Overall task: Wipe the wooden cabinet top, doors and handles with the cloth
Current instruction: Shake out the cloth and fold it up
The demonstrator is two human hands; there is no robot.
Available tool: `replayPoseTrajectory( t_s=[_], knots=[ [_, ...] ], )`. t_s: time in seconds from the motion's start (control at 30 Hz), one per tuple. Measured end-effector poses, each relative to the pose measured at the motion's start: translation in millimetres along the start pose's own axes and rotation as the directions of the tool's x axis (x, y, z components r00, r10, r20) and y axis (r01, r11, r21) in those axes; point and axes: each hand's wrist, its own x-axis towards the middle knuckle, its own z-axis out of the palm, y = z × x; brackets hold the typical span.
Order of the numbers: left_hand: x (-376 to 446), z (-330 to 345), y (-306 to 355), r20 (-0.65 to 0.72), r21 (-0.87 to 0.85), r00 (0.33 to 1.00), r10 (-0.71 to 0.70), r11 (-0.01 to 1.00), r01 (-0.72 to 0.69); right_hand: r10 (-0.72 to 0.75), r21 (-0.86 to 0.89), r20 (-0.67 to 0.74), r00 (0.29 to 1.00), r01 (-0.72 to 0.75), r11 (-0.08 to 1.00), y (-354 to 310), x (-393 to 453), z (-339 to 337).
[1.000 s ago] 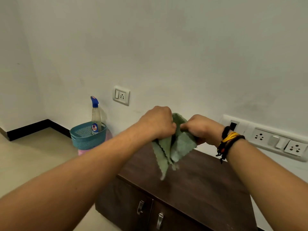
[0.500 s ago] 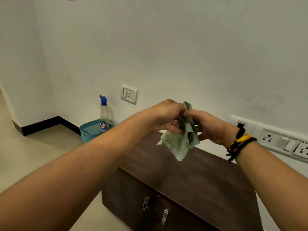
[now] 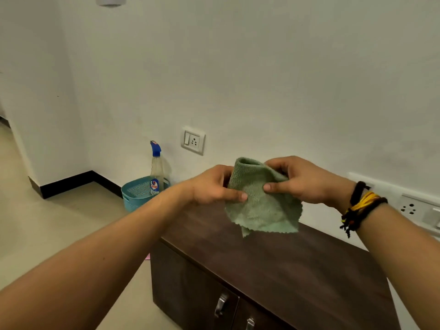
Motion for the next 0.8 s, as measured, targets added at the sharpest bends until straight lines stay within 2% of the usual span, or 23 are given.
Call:
replayPoseTrajectory(
  t_s=[0.07,0.17,0.23,0.3,0.33,0.37,0.43,0.5,0.6,0.67,0.73,0.8],
  knots=[
    [-1.3,-6.7,-7.5,-0.002,0.007,0.999,0.034,0.999,-0.034,-0.016,0.045,-0.071,0.997,0.019,0.999,6.4,7.2,1.8],
    [-4.4,-11.5,-18.4,-0.023,0.071,0.997,0.071,0.995,-0.070,-0.040,0.051,0.025,0.999,0.039,0.998,9.9,11.3,5.0],
    [-5.7,-15.2,-22.4,-0.160,0.040,0.982,0.100,0.995,-0.094,-0.145,0.100,0.069,0.987,0.138,0.985,4.8,10.3,2.2],
    [-8.9,-20.6,-19.3,-0.318,0.013,0.934,0.162,0.986,-0.167,-0.281,0.261,0.086,0.956,0.251,0.932,-2.3,4.3,-2.0],
    [-10.4,-23.7,-16.4,-0.355,0.043,0.913,0.203,0.979,-0.201,-0.319,0.353,0.064,0.946,0.277,0.894,-3.4,4.3,-0.4],
    [-12.7,-24.8,-13.3,-0.365,0.078,0.900,0.236,0.972,-0.223,-0.312,0.427,0.014,0.950,0.276,0.861,0.1,7.4,5.2],
    [-15.5,-22.9,-7.8,-0.352,0.135,0.891,0.286,0.958,-0.254,-0.165,0.565,-0.091,0.982,0.187,0.804,12.2,20.4,21.2],
    [-15.2,-18.9,-8.3,-0.343,0.172,0.881,0.325,0.944,-0.282,-0.080,0.608,-0.092,0.993,0.120,0.785,20.4,34.8,40.0],
    [-16.8,-16.5,-5.1,-0.300,0.235,0.882,0.364,0.924,-0.302,-0.162,0.496,0.035,0.986,0.124,0.859,24.3,44.8,62.8],
    [-17.8,-20.8,1.7,-0.244,0.302,0.889,0.387,0.902,-0.309,-0.217,0.564,0.117,0.969,0.115,0.817,23.7,43.2,69.5],
    [-18.4,-25.8,8.3,-0.249,0.321,0.884,0.396,0.895,-0.311,-0.263,0.666,0.167,0.950,0.088,0.741,22.6,38.5,69.0],
    [-18.7,-30.5,14.1,-0.261,0.330,0.884,0.388,0.896,-0.296,-0.286,0.659,0.188,0.940,0.095,0.746,20.5,35.4,65.1]
  ],
)
